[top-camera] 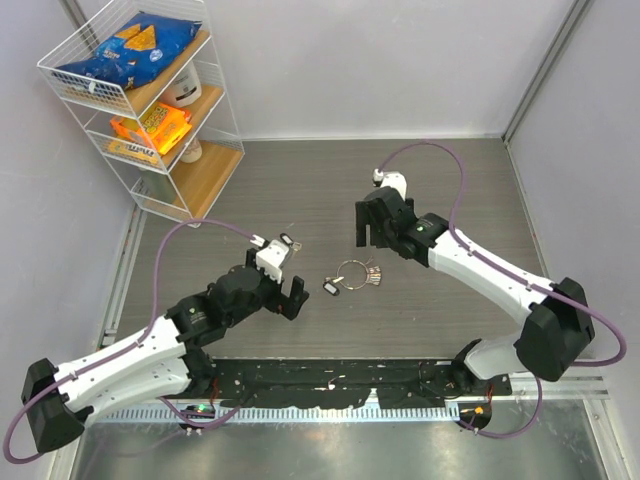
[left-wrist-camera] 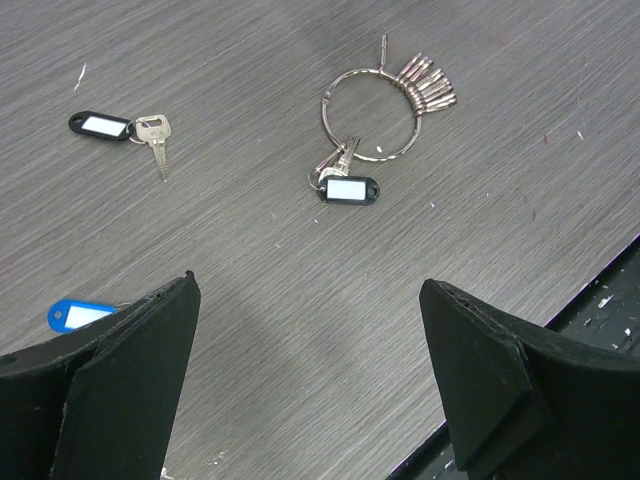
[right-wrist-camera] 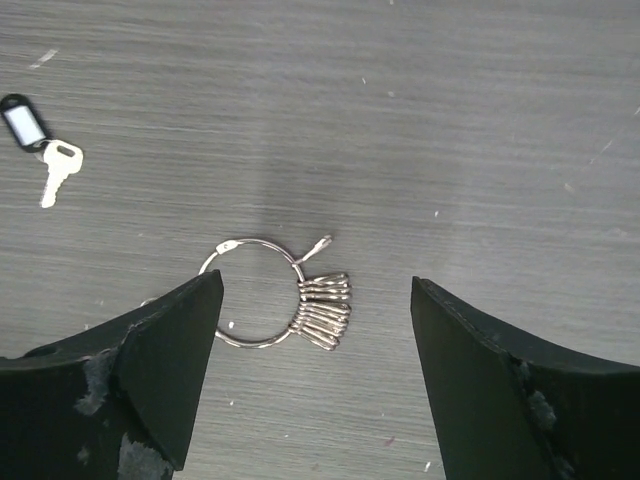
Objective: Put the keys on the keyring
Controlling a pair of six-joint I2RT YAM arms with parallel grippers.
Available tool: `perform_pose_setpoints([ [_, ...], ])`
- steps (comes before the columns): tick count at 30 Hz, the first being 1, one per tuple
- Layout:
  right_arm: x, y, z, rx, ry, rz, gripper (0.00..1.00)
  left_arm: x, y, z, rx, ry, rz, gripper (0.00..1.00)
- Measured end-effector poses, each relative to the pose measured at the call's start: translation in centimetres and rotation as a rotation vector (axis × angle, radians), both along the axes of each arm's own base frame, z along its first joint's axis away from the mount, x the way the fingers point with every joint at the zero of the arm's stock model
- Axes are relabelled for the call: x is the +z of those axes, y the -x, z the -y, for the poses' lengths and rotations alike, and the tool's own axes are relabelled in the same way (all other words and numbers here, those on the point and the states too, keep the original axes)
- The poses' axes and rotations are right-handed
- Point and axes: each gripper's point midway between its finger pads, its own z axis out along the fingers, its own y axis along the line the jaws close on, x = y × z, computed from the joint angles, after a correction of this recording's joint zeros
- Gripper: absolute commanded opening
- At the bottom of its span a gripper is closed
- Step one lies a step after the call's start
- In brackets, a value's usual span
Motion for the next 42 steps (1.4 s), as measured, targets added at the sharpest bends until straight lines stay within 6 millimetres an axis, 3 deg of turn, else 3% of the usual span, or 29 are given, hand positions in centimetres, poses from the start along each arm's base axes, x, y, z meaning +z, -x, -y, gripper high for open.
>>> perform_pose_setpoints([
  [5, -3.5, -0.1, 0.8, -0.079, -0.042, -0.066, 0.66, -0.5, 0.4, -0.4, -0.003, 0.011, 0.009, 0.99],
  [9, -5.0, -0.6, 0.4, -0.123, -0.079, -0.093, 0.59, -0.9, 0.4, -0.5, -0.006, 0.006, 0.012, 0.99],
  [14, -7.0, -1.3, -0.4, -0.185, -0.128, -0.119, 0.57, -0.8, 0.3, -0.1, -0.028, 0.016, 0.031, 0.99],
  [24, -11.5, -0.6, -0.7, -0.289, -0.175, -0.207, 0.48, -2.6, 0.7, -0.2, -0.049, 0.009, 0.031, 0.99],
  [42, -13.4, -1.0, -1.0, -0.392, -0.231, -0.231, 0.41, -2.2, 1.2, 0.1, -0.077, 0.043, 0.041, 0.99],
])
